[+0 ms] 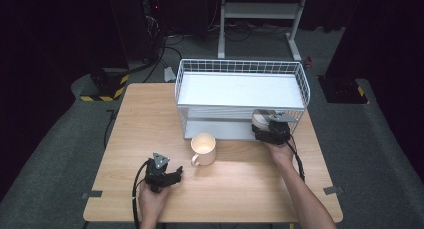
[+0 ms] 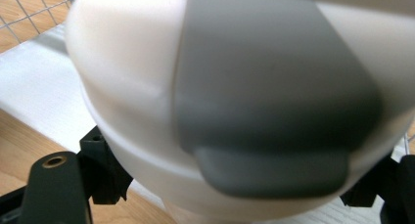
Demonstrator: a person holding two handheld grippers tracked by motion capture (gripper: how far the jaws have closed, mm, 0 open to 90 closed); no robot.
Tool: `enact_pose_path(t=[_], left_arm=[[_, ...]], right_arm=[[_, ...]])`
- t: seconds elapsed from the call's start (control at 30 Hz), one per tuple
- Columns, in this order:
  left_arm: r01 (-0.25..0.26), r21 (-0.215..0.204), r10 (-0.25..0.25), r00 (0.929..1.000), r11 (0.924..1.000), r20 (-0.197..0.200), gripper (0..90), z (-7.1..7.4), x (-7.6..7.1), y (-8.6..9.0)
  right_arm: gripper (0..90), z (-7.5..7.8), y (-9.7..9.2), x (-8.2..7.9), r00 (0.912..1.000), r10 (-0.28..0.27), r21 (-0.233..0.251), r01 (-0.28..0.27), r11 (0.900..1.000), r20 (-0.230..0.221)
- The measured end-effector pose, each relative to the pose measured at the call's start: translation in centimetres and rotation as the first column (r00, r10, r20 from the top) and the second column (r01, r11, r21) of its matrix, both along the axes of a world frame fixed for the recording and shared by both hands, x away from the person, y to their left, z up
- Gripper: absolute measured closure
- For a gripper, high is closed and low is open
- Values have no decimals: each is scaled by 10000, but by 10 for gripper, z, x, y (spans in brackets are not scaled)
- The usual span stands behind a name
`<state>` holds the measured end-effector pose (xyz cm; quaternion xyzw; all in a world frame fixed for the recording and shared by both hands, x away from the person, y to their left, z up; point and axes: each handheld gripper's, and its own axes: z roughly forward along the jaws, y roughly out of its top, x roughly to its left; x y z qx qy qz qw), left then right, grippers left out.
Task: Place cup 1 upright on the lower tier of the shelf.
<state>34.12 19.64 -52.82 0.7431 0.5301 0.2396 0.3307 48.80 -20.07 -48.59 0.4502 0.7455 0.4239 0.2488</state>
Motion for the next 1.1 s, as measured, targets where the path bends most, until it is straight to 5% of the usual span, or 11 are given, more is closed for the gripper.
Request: enact_pose_path(t=[0.4,0.57,0.77,1.1], left_arm=[[8,18,-8,10000,10000,11,238,0,0,0],[0,-2,0,10000,10000,2,239,0,0,0],[2,-2,-2,10000,10000,-1,238,0,0,0],[3,1,-3,10000,10000,-2,238,0,0,0]], right_arm=[[178,1,1,6,10000,-39,-37,39,10000,-58],[110,0,-2,5,9976,-107,187,120,9998,-687],[106,1,-5,2,9972,-107,-6,107,9999,-747],[210,-4,-11,-16,9957,-314,-306,288,9991,-871]])
